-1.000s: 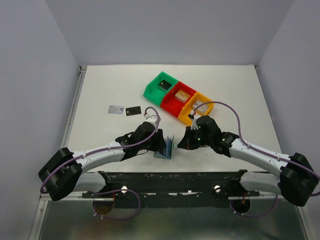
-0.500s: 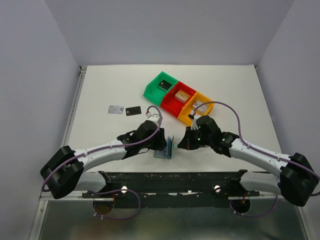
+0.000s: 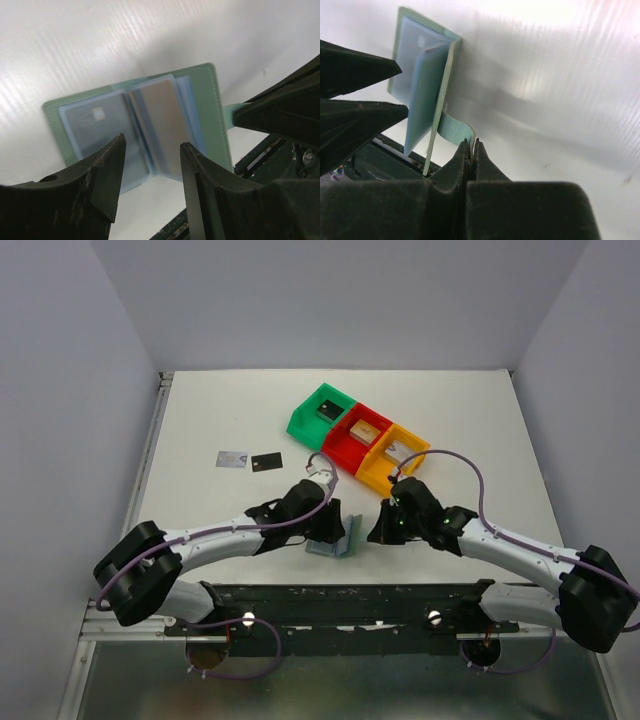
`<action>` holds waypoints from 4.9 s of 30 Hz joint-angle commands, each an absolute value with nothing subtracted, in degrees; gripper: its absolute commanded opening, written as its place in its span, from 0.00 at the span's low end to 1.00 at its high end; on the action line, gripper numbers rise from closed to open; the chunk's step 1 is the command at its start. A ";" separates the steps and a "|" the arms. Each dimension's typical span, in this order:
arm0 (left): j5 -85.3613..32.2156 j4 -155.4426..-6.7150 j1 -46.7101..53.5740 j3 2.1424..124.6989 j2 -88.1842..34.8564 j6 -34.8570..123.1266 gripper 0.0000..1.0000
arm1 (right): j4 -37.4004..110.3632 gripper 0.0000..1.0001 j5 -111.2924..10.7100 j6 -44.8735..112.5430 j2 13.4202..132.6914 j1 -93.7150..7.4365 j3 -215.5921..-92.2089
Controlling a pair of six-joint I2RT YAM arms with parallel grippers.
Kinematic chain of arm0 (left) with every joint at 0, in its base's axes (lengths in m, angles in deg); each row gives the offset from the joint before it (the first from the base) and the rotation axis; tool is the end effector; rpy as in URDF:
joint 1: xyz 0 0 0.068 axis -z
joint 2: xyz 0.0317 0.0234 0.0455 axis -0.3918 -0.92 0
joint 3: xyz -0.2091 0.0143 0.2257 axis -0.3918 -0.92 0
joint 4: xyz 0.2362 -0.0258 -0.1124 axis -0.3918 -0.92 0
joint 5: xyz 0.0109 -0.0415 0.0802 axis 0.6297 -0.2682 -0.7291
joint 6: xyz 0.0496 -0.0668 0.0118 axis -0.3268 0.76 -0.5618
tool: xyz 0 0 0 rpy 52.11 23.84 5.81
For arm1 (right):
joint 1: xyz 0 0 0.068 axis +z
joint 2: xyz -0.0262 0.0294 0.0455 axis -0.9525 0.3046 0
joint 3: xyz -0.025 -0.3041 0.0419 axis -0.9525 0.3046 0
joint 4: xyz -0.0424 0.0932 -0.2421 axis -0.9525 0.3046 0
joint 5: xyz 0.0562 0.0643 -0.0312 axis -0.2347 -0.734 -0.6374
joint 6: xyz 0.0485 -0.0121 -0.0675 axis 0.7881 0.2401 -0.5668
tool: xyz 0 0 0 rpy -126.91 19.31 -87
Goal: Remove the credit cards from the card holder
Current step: Remove the credit card from the card holder.
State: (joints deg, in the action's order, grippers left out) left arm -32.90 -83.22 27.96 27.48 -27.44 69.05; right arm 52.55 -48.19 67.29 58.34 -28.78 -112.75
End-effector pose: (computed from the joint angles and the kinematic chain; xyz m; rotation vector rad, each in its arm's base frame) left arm 0.1798 -0.2261 0.1979 0.3239 2.3900 -0.8074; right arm 0.1680 0.1689 0.1990 -0.1189 2.5637 0.7406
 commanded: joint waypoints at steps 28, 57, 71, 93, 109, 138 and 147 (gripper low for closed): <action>-41.16 -86.08 31.25 26.14 -23.41 70.43 0.67 | 54.87 0.00 -43.71 68.50 60.18 -29.73 -109.82; -31.84 -83.09 33.27 35.90 -37.04 65.43 0.65 | 46.26 0.00 -52.76 65.16 55.52 -29.90 -108.59; -34.39 -85.11 33.27 35.73 -37.04 65.69 0.63 | 46.35 0.00 -52.85 64.29 56.22 -29.99 -109.29; -34.83 -84.85 33.53 36.08 -39.24 66.04 0.64 | 45.91 0.00 -53.99 64.55 56.31 -29.99 -109.91; -34.83 -83.80 34.15 35.46 -37.75 66.39 0.66 | 45.73 0.00 -54.43 64.81 56.22 -29.99 -110.08; -38.52 -87.31 34.33 35.37 -37.22 66.48 0.60 | 47.40 0.00 -53.64 64.46 54.55 -30.08 -110.70; -43.80 -89.78 34.41 33.97 -34.67 67.10 0.62 | 47.75 0.00 -53.20 64.11 54.29 -30.08 -110.43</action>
